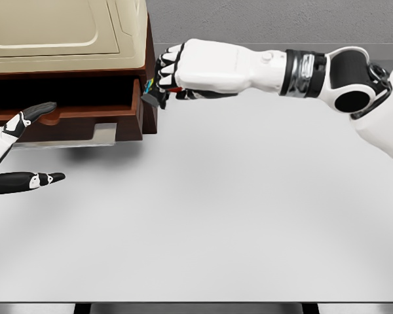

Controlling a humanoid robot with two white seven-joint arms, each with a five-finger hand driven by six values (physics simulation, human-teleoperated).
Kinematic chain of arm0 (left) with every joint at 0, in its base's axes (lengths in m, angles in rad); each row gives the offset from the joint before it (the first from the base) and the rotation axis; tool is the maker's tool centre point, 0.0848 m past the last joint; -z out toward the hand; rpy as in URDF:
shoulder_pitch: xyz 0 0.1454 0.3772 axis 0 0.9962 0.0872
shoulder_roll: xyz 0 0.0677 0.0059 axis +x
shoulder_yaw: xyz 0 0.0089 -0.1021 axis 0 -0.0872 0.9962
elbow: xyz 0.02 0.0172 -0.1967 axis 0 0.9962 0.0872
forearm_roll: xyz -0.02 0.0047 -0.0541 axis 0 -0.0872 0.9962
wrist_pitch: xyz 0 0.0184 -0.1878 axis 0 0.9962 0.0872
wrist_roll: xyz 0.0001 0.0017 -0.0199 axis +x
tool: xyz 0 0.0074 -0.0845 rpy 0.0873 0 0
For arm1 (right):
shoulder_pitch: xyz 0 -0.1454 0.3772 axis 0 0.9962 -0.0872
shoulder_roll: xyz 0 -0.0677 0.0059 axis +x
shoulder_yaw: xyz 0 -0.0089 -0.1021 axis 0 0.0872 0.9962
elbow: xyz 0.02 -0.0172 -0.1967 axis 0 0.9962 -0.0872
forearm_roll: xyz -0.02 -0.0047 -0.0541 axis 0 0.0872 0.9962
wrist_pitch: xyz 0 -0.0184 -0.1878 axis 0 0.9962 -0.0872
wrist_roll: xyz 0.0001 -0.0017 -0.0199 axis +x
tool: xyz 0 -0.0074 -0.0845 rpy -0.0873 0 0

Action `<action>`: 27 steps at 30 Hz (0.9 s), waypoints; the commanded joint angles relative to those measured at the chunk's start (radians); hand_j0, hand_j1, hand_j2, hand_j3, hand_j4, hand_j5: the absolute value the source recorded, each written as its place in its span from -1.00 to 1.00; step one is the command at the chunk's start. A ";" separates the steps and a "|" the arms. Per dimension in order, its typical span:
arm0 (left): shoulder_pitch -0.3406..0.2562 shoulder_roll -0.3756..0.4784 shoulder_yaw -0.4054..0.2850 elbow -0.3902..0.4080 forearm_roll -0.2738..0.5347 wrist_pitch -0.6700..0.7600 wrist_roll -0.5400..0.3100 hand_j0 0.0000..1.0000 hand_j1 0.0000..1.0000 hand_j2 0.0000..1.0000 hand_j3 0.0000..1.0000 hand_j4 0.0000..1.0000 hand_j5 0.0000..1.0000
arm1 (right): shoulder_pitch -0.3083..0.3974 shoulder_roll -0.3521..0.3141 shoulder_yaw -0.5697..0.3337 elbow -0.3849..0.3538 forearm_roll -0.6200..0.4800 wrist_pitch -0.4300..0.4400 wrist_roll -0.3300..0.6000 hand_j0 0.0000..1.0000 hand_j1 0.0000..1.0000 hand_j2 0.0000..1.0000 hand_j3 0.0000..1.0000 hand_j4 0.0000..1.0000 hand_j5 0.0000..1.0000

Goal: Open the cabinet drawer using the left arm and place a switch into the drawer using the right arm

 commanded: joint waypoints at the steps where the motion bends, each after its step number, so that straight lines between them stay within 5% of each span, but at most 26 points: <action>1: 0.000 0.001 0.000 0.000 0.008 0.002 0.000 1.00 1.00 1.00 1.00 1.00 1.00 | 0.000 0.033 0.008 0.020 -0.006 0.002 0.000 -0.15 -0.15 -0.15 -0.15 -0.15 -0.15; 27: 0.000 0.001 0.000 0.000 0.008 0.002 0.000 1.00 1.00 1.00 1.00 1.00 1.00 | -0.127 0.240 0.072 0.236 0.000 0.002 0.043 -0.15 -0.15 -0.15 -0.15 -0.15 -0.15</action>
